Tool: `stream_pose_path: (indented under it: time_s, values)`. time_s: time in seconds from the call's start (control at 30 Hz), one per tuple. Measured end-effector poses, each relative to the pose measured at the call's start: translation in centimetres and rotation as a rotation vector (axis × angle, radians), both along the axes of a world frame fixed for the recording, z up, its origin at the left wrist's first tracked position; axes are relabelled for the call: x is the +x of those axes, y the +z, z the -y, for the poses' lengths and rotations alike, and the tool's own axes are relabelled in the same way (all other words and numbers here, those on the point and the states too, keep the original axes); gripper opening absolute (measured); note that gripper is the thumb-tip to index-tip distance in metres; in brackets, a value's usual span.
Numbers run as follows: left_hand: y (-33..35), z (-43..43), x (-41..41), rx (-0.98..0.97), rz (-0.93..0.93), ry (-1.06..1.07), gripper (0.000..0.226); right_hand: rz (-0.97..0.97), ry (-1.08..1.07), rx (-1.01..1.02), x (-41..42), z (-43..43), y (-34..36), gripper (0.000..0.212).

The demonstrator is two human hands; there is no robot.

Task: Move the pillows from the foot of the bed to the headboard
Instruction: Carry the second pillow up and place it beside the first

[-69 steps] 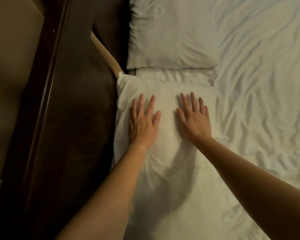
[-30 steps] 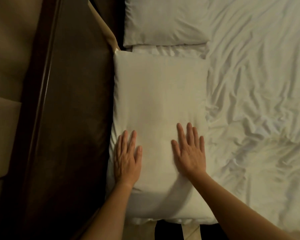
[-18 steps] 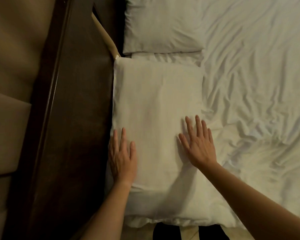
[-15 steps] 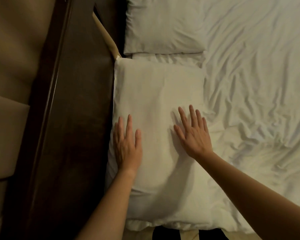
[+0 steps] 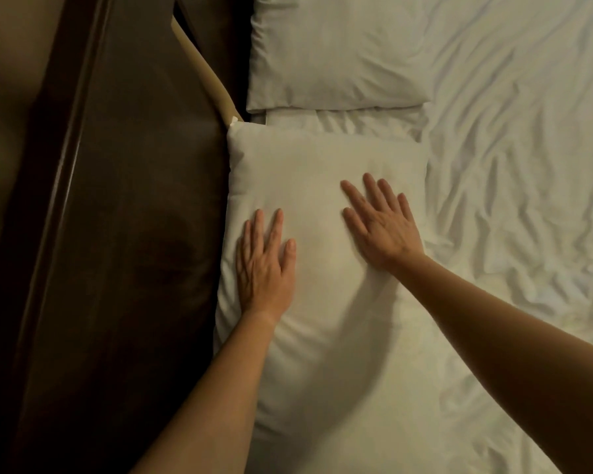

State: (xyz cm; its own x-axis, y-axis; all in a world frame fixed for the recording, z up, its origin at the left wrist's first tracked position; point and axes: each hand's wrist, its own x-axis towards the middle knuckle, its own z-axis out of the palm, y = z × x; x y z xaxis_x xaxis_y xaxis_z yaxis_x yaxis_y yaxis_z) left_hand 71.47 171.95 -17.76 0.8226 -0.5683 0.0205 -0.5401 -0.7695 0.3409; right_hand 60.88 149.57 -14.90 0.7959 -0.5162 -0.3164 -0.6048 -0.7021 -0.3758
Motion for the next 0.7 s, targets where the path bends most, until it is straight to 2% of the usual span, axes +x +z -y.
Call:
stream_pose_path:
  time_s: [0.3, 0.43, 0.57, 0.7]
  values:
    - [-0.4, -0.5, 0.4, 0.042, 0.010, 0.005, 0.061, -0.072, -0.163, 0.070, -1.2, 2.6, -0.5, 0.060]
    - [1.2, -0.9, -0.2, 0.061, -0.074, 0.043, 0.062, -0.088, -0.185, 0.070, -2.1, 2.6, 0.6, 0.067]
    - [4.0, -2.4, -3.3, 0.030, -0.135, 0.096, 0.065, -0.030, -0.140, 0.013, -4.2, -0.8, 4.2, 0.071]
    - [5.9, -4.9, -8.7, 0.039, -0.159, 0.062, 0.065, -0.034, -0.029, 0.028, -7.9, -6.7, 6.5, 0.073]
